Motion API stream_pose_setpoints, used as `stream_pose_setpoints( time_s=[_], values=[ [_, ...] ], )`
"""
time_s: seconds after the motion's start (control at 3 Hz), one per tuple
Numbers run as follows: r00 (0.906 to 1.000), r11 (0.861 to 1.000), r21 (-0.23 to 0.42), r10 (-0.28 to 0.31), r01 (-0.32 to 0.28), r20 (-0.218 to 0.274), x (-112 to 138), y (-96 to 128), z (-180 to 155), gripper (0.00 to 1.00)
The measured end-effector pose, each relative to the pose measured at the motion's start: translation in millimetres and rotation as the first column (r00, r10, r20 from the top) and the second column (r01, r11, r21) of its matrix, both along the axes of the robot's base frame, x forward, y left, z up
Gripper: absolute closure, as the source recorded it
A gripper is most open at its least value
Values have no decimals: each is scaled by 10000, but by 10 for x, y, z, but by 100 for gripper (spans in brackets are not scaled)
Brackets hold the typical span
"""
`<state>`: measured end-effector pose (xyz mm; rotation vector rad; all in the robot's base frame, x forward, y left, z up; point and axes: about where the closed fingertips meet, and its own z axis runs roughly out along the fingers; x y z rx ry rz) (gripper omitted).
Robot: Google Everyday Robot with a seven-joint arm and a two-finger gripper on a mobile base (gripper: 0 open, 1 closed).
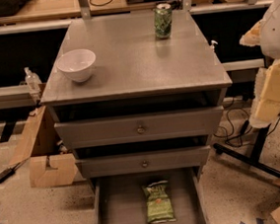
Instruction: Pick green jalapeno chip bag from bottom drawer and place on counter
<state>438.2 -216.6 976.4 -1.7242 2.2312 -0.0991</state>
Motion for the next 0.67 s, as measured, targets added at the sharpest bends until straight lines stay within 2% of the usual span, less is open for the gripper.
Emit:
stream_pose_setpoints(
  time_s=[0.33,0.67],
  values=[
    [9999,10000,2,-5,5,111,2,7,27,19],
    [9998,10000,4,-9,9,210,3,14,52,25]
  ],
)
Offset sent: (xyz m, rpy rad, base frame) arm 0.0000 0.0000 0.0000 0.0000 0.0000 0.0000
